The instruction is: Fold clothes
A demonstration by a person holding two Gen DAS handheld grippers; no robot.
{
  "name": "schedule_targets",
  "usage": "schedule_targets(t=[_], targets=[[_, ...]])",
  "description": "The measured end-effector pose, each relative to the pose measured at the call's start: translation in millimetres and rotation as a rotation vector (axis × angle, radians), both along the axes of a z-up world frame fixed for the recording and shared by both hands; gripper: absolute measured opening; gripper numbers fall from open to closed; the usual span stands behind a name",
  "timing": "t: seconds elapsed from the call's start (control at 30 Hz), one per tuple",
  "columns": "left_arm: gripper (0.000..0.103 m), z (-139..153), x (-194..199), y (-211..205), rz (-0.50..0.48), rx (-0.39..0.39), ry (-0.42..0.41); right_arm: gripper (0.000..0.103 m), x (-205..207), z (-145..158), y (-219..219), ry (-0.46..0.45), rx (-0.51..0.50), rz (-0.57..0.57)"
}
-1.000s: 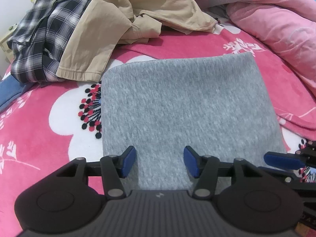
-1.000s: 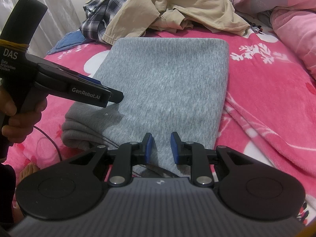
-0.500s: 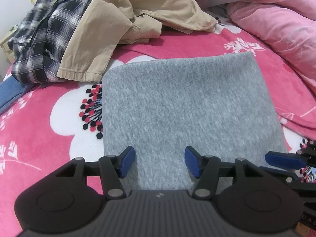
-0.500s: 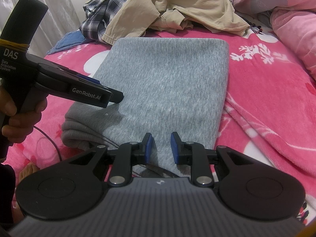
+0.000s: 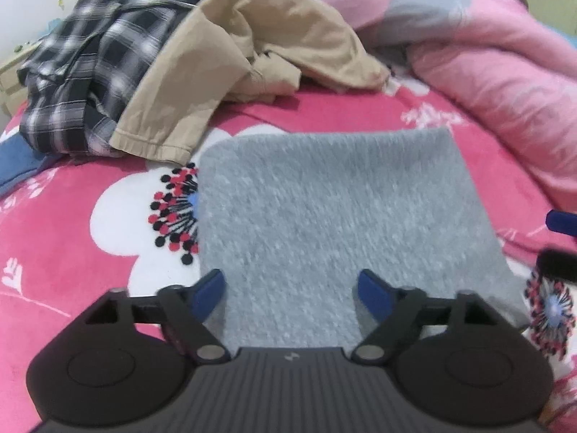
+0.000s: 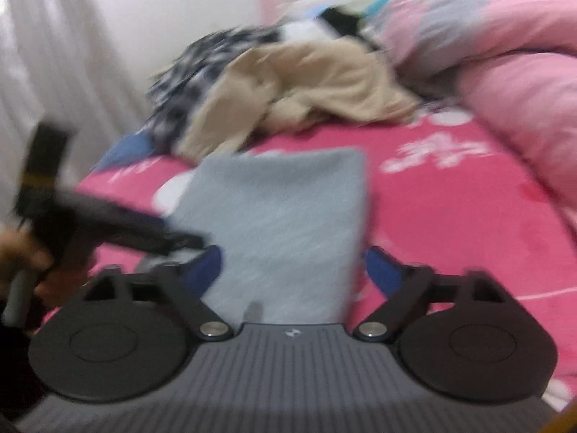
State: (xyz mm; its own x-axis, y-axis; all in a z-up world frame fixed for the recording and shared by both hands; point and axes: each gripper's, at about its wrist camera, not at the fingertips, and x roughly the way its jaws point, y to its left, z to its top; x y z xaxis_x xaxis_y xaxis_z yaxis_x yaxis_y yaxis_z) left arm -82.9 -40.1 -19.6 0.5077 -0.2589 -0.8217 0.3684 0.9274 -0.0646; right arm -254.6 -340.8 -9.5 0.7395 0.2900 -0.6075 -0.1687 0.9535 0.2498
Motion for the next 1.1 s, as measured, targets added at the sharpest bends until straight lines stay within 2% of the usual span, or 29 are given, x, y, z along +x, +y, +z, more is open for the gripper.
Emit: schedule_targets(t=[0.07, 0.13, 0.23, 0.33, 0.4, 0.47, 0.57, 0.6, 0.67, 0.73, 0.8, 0.83, 0.9, 1.1], targets=[[0.090, 3, -1, 11, 0.011, -0.031, -0.021, 0.092, 2, 0, -15, 0.011, 0.021, -0.077], [0.095, 8, -2, 21, 0.016, -0.058, -0.034, 0.102, 5, 1, -28, 0.021, 0.054, -0.148], [0.101, 16, -4, 43, 0.034, -0.121, -0.053, 0.102, 5, 3, -34, 0.007, 0.066, -0.231], [0.103, 24, -9, 67, 0.046, -0.171, -0.050, 0.102, 5, 5, -30, -0.012, 0.060, -0.237], [0.103, 27, -15, 86, 0.064, -0.187, -0.055, 0.102, 5, 8, -26, -0.040, 0.073, -0.176], [0.103, 27, -22, 106, 0.082, -0.198, -0.050, 0.102, 6, 14, -20, -0.076, 0.112, -0.058], [0.103, 20, -33, 136, 0.116, -0.235, -0.019, 0.102, 13, 21, 4, -0.080, 0.117, 0.138], [0.103, 17, -37, 141, 0.123, -0.235, -0.009, 0.101, 17, 21, 17, -0.067, 0.068, 0.193], [0.102, 9, -43, 147, 0.119, -0.229, 0.009, 0.097, 23, 17, 51, -0.054, -0.095, 0.340], [0.098, 1, -49, 148, 0.097, -0.217, 0.024, 0.088, 27, 10, 82, -0.046, -0.231, 0.474], [0.094, -4, -54, 142, 0.055, -0.176, 0.008, 0.072, 30, 2, 106, -0.033, -0.330, 0.575], [0.090, -5, -56, 138, 0.029, -0.157, -0.006, 0.068, 32, -2, 118, -0.027, -0.379, 0.624], [0.085, -7, -61, 128, -0.028, -0.118, -0.033, 0.054, 36, -7, 133, -0.027, -0.447, 0.670], [0.081, -13, -74, 94, -0.216, -0.033, -0.115, 0.045, 24, -17, 160, -0.069, -0.555, 0.809]])
